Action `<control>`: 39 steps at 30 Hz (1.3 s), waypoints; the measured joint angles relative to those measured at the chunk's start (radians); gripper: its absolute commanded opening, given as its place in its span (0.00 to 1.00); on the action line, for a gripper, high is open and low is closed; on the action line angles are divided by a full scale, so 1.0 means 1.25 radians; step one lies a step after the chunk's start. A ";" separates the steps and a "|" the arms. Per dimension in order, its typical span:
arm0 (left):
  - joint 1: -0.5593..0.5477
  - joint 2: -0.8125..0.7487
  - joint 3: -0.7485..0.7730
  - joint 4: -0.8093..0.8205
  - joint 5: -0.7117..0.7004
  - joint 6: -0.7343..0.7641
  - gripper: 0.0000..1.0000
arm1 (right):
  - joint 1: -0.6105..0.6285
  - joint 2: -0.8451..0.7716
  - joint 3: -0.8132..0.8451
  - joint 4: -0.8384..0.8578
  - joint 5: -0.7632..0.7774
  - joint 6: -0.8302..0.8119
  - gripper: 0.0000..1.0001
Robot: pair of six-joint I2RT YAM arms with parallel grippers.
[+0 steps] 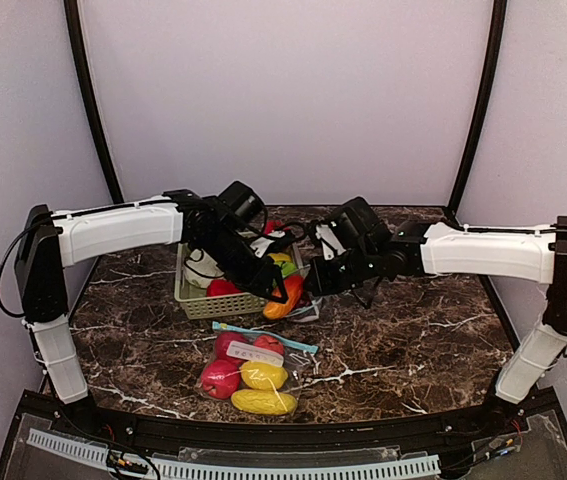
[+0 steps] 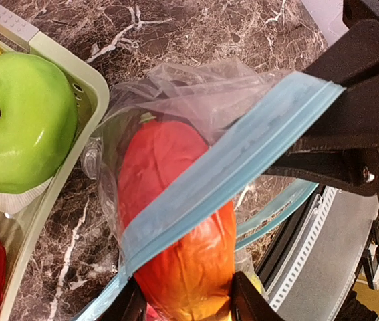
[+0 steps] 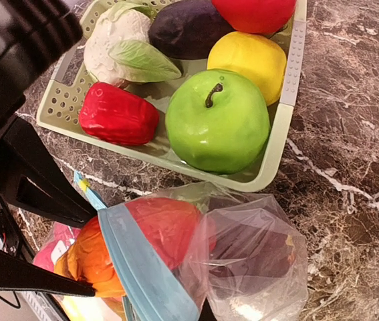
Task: Place the food in the zip-top bag and seal the zipper
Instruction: Place the fake fruit in the zipper food storage bag.
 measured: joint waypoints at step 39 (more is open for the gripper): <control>-0.003 0.084 -0.009 0.128 0.029 -0.063 0.38 | -0.051 -0.067 -0.028 -0.152 0.120 0.004 0.50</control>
